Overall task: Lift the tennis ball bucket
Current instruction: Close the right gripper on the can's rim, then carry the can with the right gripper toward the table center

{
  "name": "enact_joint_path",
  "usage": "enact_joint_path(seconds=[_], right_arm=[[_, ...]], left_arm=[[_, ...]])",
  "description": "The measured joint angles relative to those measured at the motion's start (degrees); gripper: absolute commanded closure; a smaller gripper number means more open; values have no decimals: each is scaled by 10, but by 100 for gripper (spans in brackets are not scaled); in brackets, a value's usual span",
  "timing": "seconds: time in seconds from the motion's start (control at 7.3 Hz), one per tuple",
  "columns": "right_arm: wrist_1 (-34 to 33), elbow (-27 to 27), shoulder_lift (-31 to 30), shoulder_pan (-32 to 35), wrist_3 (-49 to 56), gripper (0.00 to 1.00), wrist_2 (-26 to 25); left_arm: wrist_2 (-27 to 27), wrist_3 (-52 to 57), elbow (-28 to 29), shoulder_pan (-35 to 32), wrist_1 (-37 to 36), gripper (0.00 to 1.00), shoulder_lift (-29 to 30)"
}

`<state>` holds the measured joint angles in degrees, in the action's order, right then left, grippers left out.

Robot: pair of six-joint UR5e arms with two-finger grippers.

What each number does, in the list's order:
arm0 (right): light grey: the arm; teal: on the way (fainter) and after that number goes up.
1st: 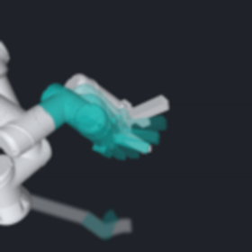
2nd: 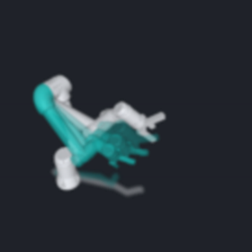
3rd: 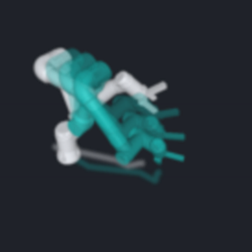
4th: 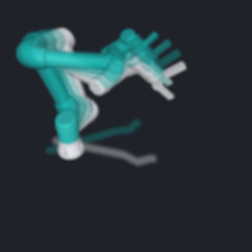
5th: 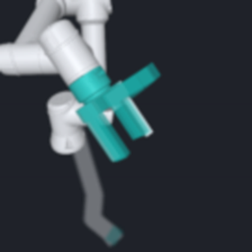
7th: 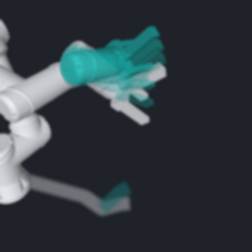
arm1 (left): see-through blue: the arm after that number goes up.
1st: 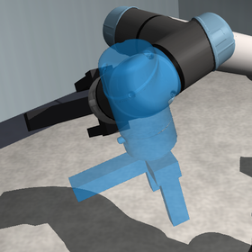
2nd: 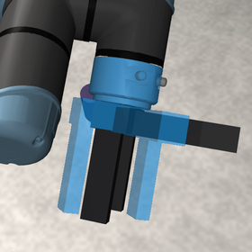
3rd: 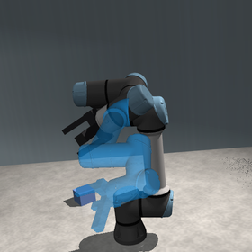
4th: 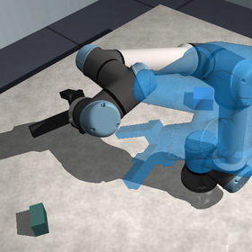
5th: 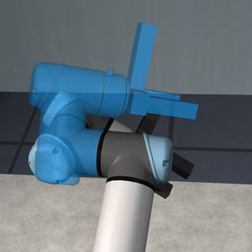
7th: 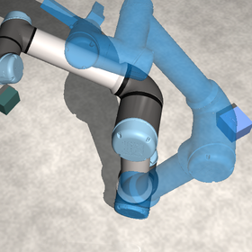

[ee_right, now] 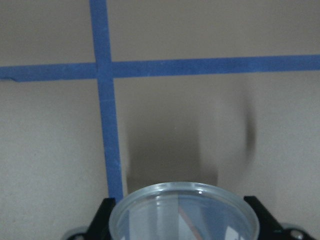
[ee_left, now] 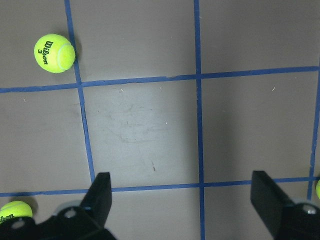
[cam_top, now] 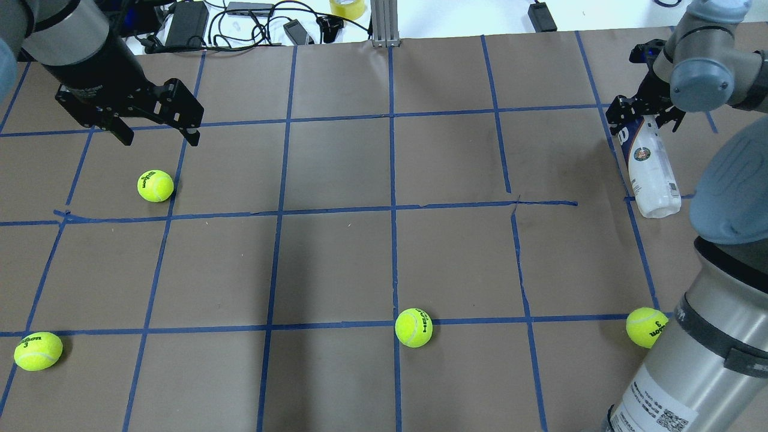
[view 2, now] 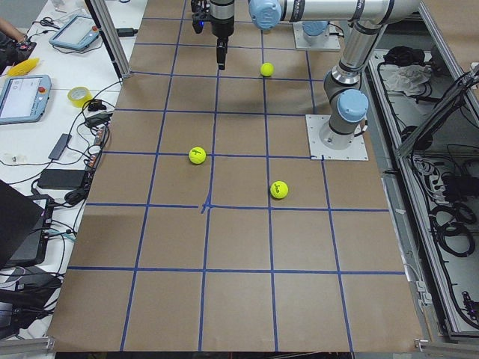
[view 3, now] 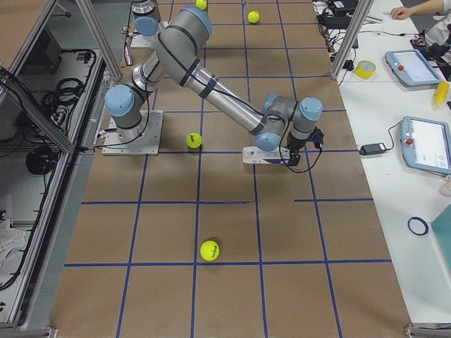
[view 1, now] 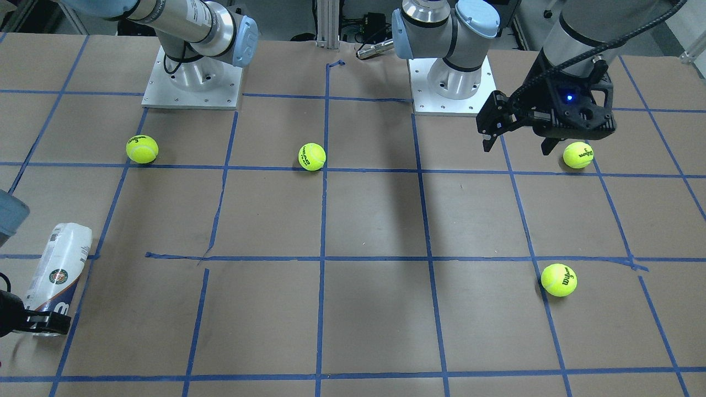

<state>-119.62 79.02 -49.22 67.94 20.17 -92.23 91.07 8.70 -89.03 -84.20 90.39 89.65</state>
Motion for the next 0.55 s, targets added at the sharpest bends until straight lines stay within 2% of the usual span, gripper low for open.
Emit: enact_joint_path(seconds=[0.27,0.55], right_arm=[[4,0,-2,0,2,36,1],[42,0,-50,9,13,51,33]], left_arm=[[0,0,0,0,1,0,-1],[0,0,0,1,1,0,-2]])
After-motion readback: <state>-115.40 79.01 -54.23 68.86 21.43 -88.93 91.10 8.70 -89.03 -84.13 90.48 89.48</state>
